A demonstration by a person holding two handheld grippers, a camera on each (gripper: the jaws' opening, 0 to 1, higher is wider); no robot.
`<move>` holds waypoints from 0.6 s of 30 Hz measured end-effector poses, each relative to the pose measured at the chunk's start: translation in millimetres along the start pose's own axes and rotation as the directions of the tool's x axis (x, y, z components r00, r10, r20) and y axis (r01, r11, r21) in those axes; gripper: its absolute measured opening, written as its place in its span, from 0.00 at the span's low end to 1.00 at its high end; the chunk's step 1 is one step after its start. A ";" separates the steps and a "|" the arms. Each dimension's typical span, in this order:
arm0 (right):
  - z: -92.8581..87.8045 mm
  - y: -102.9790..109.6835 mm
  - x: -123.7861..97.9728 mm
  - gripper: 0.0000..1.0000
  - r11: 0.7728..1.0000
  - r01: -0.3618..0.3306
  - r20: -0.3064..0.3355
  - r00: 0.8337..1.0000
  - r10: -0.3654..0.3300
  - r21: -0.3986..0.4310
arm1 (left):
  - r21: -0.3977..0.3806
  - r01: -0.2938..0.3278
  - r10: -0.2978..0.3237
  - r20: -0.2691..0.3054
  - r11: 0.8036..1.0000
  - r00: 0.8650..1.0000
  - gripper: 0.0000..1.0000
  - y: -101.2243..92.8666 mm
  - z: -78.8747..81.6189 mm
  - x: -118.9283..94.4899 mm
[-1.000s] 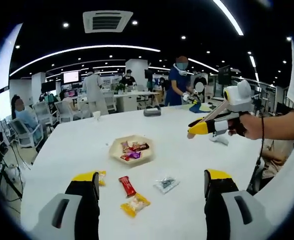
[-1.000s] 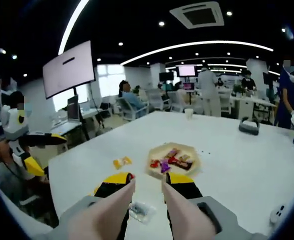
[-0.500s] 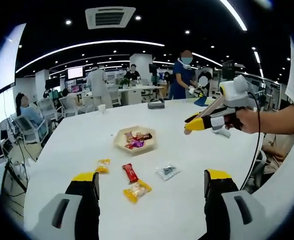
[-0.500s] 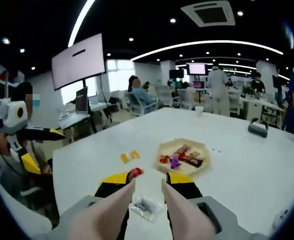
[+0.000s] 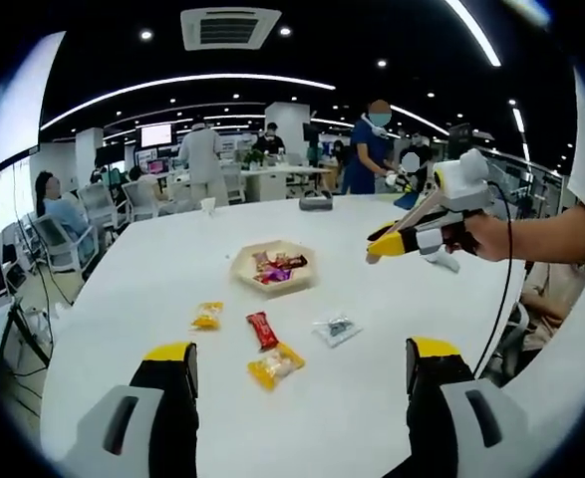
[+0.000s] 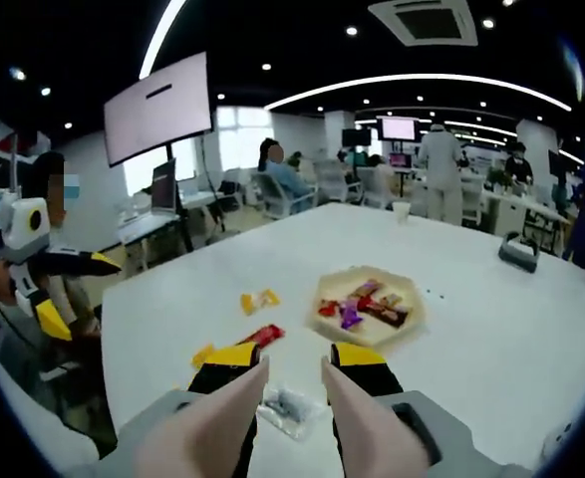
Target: Place the target food into the container with the food tongs after gripping and lifting it, then release it inside without dropping or visibly crushing the food.
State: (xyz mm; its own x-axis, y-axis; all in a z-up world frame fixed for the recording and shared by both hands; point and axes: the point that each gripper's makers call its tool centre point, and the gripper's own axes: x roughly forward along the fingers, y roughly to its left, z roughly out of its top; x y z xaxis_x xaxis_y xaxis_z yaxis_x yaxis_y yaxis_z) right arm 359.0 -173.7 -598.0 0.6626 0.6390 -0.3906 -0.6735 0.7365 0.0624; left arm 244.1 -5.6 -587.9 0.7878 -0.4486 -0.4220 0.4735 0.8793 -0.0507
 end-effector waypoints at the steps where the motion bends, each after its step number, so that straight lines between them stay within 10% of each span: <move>1: 0.1 -0.8 2.9 0.28 1.000 0.000 -0.004 1.000 0.000 0.000 | -0.001 0.002 -0.002 0.000 1.000 1.000 0.86 -0.1 -0.2 0.0; 18: -12.9 -2.3 38.4 0.28 0.997 -0.033 -0.090 0.996 0.027 -0.064 | -0.024 -0.013 0.014 0.004 1.000 1.000 0.85 13.6 -5.3 -7.9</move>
State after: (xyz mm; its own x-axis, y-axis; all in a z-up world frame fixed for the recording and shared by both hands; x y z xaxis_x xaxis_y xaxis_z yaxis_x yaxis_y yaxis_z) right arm 381.7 -153.7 -625.0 0.6120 0.6363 -0.4698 -0.7147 0.6993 0.0161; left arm 242.2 10.7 -590.1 0.7958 -0.4373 -0.4189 0.4533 0.8888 -0.0666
